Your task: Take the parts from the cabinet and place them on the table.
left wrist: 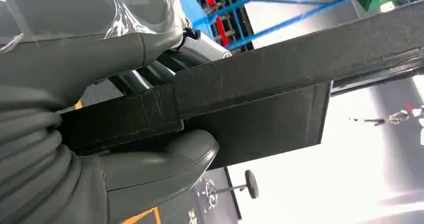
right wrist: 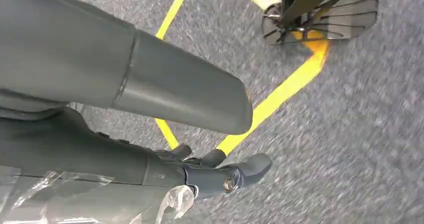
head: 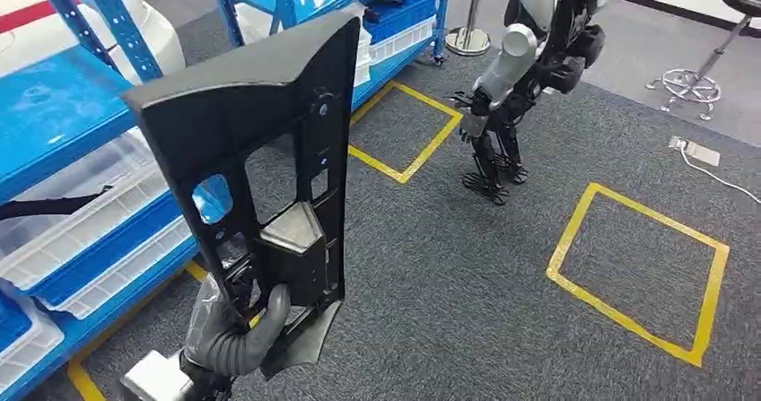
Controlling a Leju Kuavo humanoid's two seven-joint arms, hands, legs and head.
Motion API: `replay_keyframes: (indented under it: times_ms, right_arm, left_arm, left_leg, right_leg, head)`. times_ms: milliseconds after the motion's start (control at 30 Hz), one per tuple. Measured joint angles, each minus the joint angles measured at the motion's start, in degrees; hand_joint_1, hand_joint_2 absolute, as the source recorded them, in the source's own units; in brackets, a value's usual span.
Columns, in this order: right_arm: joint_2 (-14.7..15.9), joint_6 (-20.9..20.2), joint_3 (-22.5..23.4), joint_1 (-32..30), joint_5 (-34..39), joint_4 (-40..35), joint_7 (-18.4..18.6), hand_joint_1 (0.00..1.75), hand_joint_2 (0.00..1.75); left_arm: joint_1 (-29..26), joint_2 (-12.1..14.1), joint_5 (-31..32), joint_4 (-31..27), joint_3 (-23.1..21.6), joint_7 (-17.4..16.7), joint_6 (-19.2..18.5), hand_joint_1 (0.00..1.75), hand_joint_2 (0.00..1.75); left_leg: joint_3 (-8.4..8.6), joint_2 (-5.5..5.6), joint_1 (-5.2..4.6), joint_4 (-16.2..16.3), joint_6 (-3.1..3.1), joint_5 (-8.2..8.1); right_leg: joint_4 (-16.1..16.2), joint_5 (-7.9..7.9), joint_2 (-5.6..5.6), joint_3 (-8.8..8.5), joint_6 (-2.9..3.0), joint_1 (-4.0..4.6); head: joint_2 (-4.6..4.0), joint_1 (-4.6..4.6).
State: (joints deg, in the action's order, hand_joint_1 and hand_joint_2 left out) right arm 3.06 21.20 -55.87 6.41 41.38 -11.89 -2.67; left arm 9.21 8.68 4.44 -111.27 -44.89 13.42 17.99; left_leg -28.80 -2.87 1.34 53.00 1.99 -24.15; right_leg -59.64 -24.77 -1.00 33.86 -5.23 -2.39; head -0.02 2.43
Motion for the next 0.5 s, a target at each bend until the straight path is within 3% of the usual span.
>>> replay_keyframes:
  times_ms: [33, 67, 100, 200, 233, 300, 367, 400, 433, 500]
  right_arm:
    - [-0.1, 0.0, 0.0, 0.0, 0.0, 0.0, -0.1, 0.00, 0.00]
    - [-0.4, 0.0, 0.0, 0.2, 0.0, 0.0, -0.2, 0.00, 0.00]
    - [-0.3, 0.0, 0.0, 0.2, 0.0, 0.0, -0.4, 0.00, 0.00]
    - [-0.3, 0.0, 0.0, 0.1, -0.1, 0.0, -0.6, 0.00, 0.00]
    - [-0.2, 0.0, 0.0, 0.1, 0.0, 0.0, -0.6, 0.00, 0.00]
    - [-0.2, 0.0, 0.0, 0.2, 0.0, 0.0, -0.6, 0.00, 0.00]
    - [-0.4, 0.0, 0.0, 0.1, 0.0, 0.0, -0.7, 0.00, 0.00]
    - [-0.3, 0.0, 0.0, 0.0, -0.1, 0.0, -0.7, 0.00, 0.00]
    - [-0.3, 0.0, 0.0, 0.1, 0.0, 0.0, -0.7, 0.00, 0.00]
    - [-0.3, 0.0, 0.0, 0.2, 0.0, 0.0, -0.7, 0.00, 0.00]
  left_arm:
    - [0.0, 0.0, 0.0, 0.0, 0.0, 0.0, 0.0, 1.75, 1.75]
    - [0.1, 0.0, 0.0, 0.0, 0.0, 0.0, 0.0, 1.75, 1.75]
    - [0.1, 0.0, 0.0, 0.0, 0.0, 0.0, -0.1, 1.75, 1.75]
    - [0.1, 0.0, 0.0, 0.0, 0.0, 0.0, -0.1, 1.75, 1.75]
    - [0.2, -0.1, 0.0, 0.0, 0.0, 0.0, -0.2, 1.75, 1.75]
    - [0.1, -0.1, 0.0, 0.0, 0.0, 0.0, -0.2, 1.75, 1.75]
    - [0.0, -0.1, 0.0, 0.0, 0.0, 0.0, -0.2, 1.75, 1.75]
    - [-0.1, -0.1, -0.1, 0.0, 0.0, 0.0, -0.2, 1.75, 1.75]
    - [-0.1, -0.1, -0.1, 0.0, 0.0, 0.0, -0.2, 1.75, 1.75]
    - [-0.1, -0.1, -0.2, 0.0, 0.0, 0.0, -0.2, 1.75, 1.75]
  left_leg:
    - [-0.02, -0.39, -0.15, 0.5, -0.62, -0.35]
    - [-0.35, -0.61, -0.51, 0.9, -1.25, -0.73]
    - [-0.37, -0.91, -0.60, 0.8, -1.44, -0.66]
    - [-0.19, -1.96, -0.07, 0.7, -2.24, -0.67]
    - [-0.58, -0.55, 0.18, 1.9, -2.40, -2.02]
    - [-4.25, 1.35, 0.11, 10.3, -2.43, -6.98]
    - [-8.96, 1.96, -0.13, 20.2, -2.24, -10.61]
    - [-9.60, 2.06, -0.16, 21.5, -2.11, -10.55]
    - [-8.85, 2.13, -0.19, 19.8, -2.27, -9.06]
    - [-3.94, 2.74, -0.15, 9.8, -1.62, -3.87]
  right_leg:
    - [4.4, 0.39, -1.88, -2.16, -0.46, -0.17]
    - [4.7, 0.19, -1.12, -2.13, 0.52, 0.48]
    - [4.4, 0.24, -0.61, -1.73, 1.37, 0.34]
    - [4.3, 0.43, 0.67, -1.28, 2.85, 0.76]
    - [4.3, 0.56, 1.02, -1.22, 3.24, 0.64]
    - [4.3, 0.76, 1.53, -0.95, 3.75, 0.79]
    - [4.2, 0.96, 3.00, -0.52, 4.09, 0.96]
    - [4.2, 1.12, 3.51, -0.41, 4.35, 0.78]
    - [4.2, 1.18, 4.12, -0.40, 4.40, 0.91]
    - [4.2, 1.33, 5.58, -0.50, 4.27, 0.96]
  head:
    - [0.00, 0.04]
    - [0.00, 0.11]
    - [0.00, -0.06]
    - [0.00, -0.17]
    - [0.00, -0.22]
    - [0.00, -0.37]
    - [0.00, -0.42]
    - [0.00, -0.48]
    - [0.00, -0.46]
    - [0.00, -0.63]
